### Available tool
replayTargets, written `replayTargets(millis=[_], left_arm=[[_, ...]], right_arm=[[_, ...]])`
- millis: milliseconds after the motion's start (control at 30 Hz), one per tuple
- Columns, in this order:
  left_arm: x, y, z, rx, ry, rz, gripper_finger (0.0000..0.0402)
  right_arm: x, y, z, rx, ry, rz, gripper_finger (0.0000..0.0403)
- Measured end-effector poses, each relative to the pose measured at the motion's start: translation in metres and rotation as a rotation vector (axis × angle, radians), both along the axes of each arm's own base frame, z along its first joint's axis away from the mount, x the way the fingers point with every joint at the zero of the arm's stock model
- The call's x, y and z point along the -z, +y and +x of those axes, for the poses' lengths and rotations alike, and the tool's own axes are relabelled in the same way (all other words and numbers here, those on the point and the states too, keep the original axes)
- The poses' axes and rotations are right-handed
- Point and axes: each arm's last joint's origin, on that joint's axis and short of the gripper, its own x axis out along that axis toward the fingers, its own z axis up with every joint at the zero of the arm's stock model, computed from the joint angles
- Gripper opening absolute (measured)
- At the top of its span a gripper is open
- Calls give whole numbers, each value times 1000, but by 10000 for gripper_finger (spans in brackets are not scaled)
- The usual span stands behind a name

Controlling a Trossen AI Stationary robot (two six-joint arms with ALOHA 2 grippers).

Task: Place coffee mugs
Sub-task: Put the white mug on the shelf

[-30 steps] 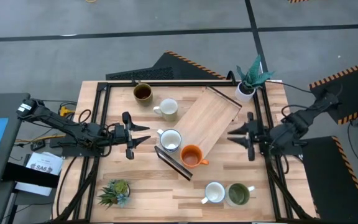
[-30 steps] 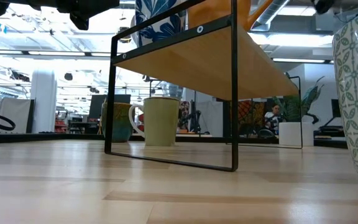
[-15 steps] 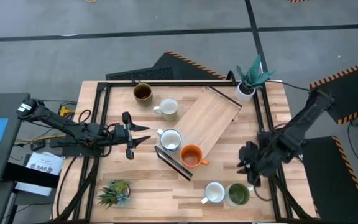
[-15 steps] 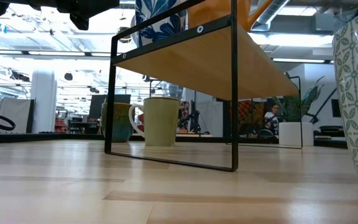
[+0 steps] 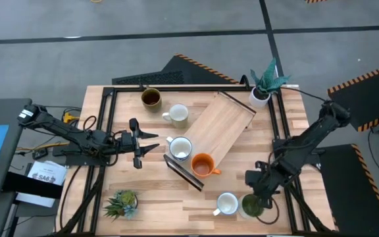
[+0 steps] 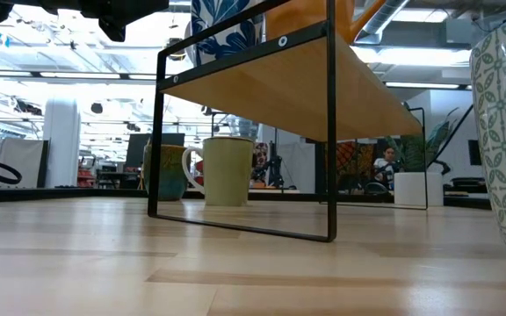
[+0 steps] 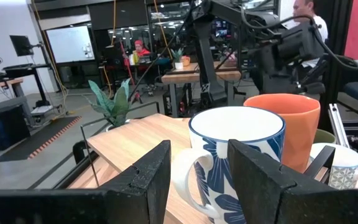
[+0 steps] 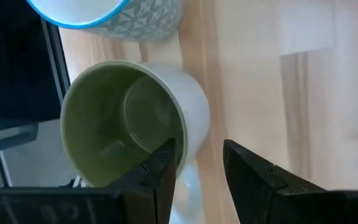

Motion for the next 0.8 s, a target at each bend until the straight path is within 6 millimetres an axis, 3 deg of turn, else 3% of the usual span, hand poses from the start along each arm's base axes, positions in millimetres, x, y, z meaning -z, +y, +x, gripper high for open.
replayTargets(millis=[567,800], left_arm=[[0,0,0,-7,0,-1,147],[0,0,0,-8,1,0,147]], right_arm=[[9,4,8,-25,29,14,158],[28,11,14,-36,99,-30,158]])
